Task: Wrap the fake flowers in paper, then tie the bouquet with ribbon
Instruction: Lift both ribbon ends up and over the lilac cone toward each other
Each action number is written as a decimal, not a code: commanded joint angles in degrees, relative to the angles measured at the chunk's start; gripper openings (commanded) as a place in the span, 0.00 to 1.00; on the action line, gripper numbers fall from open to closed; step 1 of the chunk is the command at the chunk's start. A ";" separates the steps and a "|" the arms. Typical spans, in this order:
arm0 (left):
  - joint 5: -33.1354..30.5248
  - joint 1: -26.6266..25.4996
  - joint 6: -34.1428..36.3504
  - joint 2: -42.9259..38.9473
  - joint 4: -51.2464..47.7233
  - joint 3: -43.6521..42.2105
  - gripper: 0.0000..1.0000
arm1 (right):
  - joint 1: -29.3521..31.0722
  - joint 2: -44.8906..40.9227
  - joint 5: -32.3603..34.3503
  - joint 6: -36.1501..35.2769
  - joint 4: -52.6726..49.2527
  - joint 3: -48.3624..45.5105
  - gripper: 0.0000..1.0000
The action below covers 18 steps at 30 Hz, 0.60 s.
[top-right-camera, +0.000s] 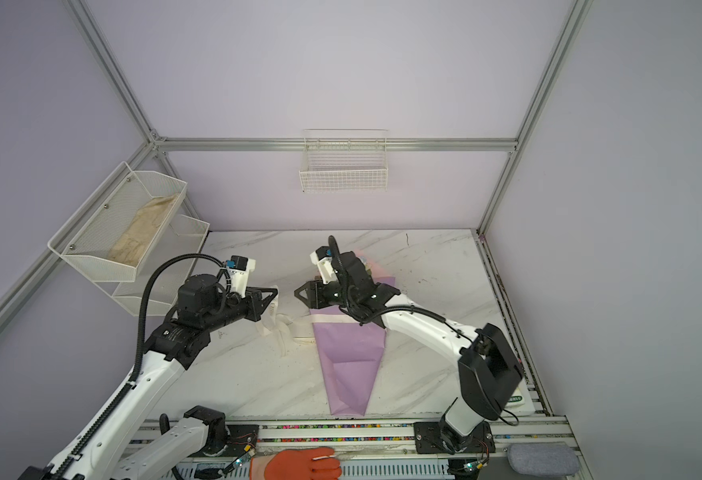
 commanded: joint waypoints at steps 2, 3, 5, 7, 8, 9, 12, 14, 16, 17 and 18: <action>2.42 -4.29 7.10 8.04 2.79 13.96 0.00 | -3.77 -9.01 11.89 -3.78 2.20 -9.30 0.45; 3.06 -5.44 8.16 10.62 2.62 16.13 0.00 | -3.89 -11.05 13.62 -6.06 4.10 -11.76 0.45; 4.87 -7.68 10.64 15.64 1.25 20.42 0.00 | -3.92 -13.70 15.32 -9.85 8.71 -16.87 0.45; 6.64 -9.77 13.29 20.84 -0.96 25.41 0.00 | -3.89 -14.58 13.94 -14.52 13.74 -21.23 0.45; 7.09 -10.57 14.54 22.18 -2.20 27.37 0.00 | -3.89 -14.54 13.67 -16.73 15.27 -22.30 0.45; 7.90 -11.29 15.91 25.85 -3.50 29.36 0.00 | -3.89 -14.06 13.76 -18.71 17.15 -23.53 0.45; 9.67 -12.50 18.20 29.82 -5.45 33.05 0.00 | -3.89 -11.77 12.40 -24.51 21.51 -25.25 0.46; 10.21 -12.85 18.82 31.05 -5.54 33.95 0.00 | -4.04 -10.39 15.52 -23.78 23.95 -25.74 0.47; 10.34 -12.95 19.20 31.82 -5.74 34.60 0.00 | -4.16 -8.58 12.89 -26.29 27.02 -26.25 0.48; 10.58 -12.95 19.34 32.02 -5.69 34.78 0.00 | -4.24 -7.52 11.37 -27.01 28.69 -26.46 0.49; 10.70 -13.03 19.35 32.19 -5.72 34.98 0.00 | -4.25 -6.23 9.18 -27.05 30.56 -26.46 0.50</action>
